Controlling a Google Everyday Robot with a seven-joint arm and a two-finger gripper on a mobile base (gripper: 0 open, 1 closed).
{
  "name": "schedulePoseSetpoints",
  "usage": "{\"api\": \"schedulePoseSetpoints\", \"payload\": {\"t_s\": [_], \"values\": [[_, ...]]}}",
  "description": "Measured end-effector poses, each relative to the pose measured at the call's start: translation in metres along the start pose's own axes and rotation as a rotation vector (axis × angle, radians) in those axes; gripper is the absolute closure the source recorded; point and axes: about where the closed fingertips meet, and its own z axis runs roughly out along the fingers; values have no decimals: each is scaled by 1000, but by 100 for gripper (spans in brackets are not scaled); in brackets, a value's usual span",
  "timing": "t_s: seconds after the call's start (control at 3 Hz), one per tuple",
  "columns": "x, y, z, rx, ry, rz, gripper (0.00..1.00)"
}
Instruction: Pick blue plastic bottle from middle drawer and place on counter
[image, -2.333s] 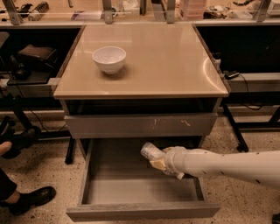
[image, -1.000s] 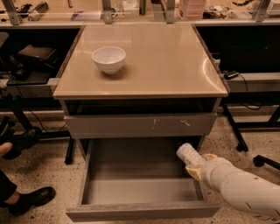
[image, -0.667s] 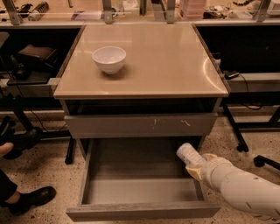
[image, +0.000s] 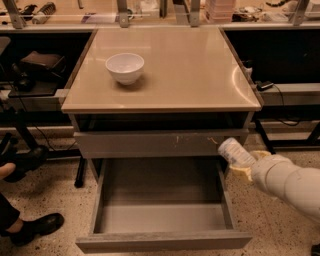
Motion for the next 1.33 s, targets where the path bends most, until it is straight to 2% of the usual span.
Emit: {"api": "schedulePoseSetpoints", "payload": {"t_s": [0.33, 0.67, 1.0, 1.33], "values": [[-38, -47, -40, 102, -93, -72, 100], [-84, -74, -97, 228, -190, -138, 100], [-115, -75, -151, 334, -227, -165, 100], [-115, -75, -151, 333, -227, -165, 100]]}}
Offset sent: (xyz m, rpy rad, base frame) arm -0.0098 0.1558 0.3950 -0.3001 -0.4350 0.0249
